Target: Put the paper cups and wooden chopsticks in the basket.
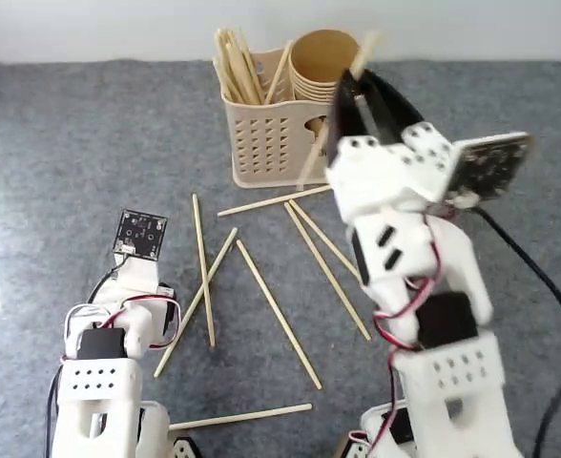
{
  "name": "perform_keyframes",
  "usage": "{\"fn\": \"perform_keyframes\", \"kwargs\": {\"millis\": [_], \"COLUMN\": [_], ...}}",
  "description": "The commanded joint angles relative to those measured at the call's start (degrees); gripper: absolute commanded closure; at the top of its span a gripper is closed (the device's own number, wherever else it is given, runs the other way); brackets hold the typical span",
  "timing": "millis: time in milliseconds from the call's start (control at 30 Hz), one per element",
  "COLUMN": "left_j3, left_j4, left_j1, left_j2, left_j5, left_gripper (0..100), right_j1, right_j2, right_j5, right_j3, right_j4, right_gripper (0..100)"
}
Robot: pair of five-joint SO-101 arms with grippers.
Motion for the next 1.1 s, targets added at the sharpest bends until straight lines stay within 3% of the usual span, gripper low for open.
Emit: {"fn": "perform_keyframes", "kwargs": {"millis": [0, 200, 333, 667, 867, 1067], "left_j3": [-0.22, -0.22, -0.22, -0.22, -0.13, -0.13], "left_j4": [-0.88, -0.88, -0.88, -0.88, -0.88, -0.88], "left_j1": [0.35, 0.35, 0.44, 0.53, 0.44, 0.44], "left_j2": [-1.05, -1.05, -1.05, -1.05, -1.05, -1.05], "left_j5": [-0.35, -0.35, -0.35, -0.35, -0.35, -0.35], "left_gripper": [91, 91, 91, 91, 91, 91], "right_j1": [-2.33, -4.53, -4.62, -5.58, -3.65, -4.18], "right_j2": [7.69, 22.11, 25.71, 32.22, 40.57, 37.85], "right_j5": [4.04, 13.19, 14.15, 14.07, 14.24, 14.15], "right_j3": [-2.02, -2.11, -2.11, -11.08, -11.43, -11.52], "right_j4": [-15.34, -37.14, -46.99, -37.76, -37.32, -25.89], "right_gripper": [99.1, 99.1, 99.1, 99.1, 98.2, 80.1]}}
